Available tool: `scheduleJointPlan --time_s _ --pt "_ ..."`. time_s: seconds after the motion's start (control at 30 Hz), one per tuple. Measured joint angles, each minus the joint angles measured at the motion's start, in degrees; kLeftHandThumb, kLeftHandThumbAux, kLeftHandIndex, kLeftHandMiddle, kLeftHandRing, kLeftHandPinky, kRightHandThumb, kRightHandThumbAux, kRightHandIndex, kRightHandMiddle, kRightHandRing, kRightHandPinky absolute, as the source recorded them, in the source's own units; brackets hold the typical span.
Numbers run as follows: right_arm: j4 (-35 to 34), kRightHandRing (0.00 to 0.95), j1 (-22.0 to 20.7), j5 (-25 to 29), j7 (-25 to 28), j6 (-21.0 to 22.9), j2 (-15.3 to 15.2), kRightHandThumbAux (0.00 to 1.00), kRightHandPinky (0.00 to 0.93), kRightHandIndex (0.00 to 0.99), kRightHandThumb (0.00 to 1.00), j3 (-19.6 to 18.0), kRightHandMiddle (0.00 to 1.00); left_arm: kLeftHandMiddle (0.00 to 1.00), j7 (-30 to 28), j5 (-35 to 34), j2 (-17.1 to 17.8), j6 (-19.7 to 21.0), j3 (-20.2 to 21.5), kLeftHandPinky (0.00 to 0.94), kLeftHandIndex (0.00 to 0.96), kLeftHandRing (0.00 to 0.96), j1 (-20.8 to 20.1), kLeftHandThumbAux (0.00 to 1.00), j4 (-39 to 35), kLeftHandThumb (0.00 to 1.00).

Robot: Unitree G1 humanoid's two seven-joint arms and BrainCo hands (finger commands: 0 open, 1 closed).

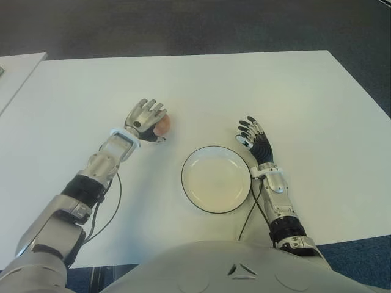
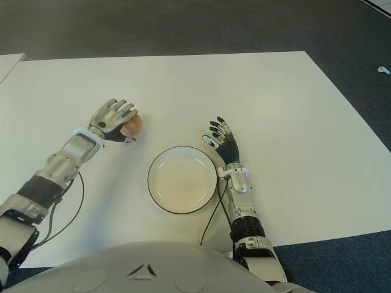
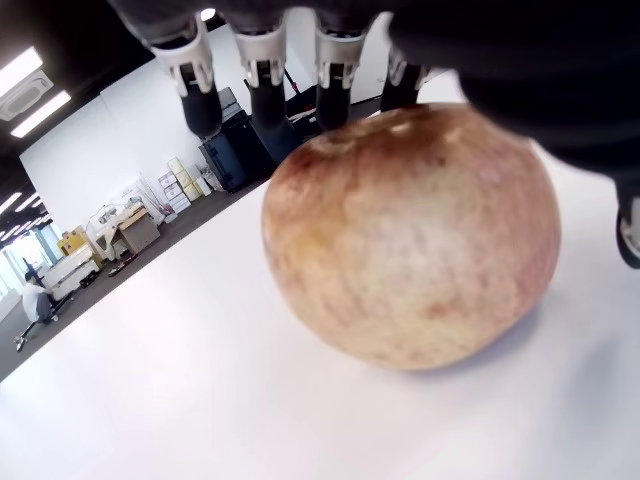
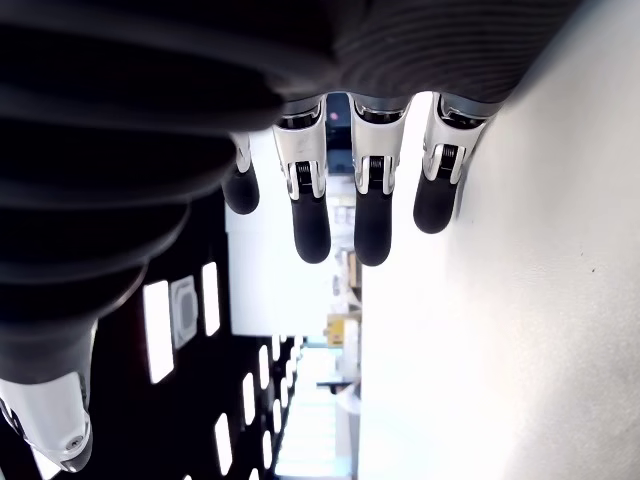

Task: Put the apples into the plate.

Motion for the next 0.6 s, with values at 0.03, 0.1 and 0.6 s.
scheduleJointPlan --time_s 0.03,0.1,0.6 --pt "0.0 0.193 0.0 0.0 0.0 0.0 0.0 0.601 0.18 0.075 0.131 0.0 0.207 0.0 0.4 0.0 0.0 0.1 -0.3 0.0 0.0 0.0 -0.3 0.282 0.6 0.241" --pt "0.0 0.193 0.0 -0.1 0.0 0.0 0.0 0.597 0.178 0.078 0.128 0.0 0.208 0.0 1.2 0.0 0.0 0.3 -1.0 0.0 0.0 0.0 -1.1 0.28 2.0 0.248" --pt "0.0 0.216 0.0 0.0 0.3 0.0 0.0 0.629 0.183 0.079 0.149 -0.1 0.224 0.0 5.8 -1.6 -0.5 1.4 -4.8 0.0 0.0 0.0 -5.1 0.299 9.6 0.274"
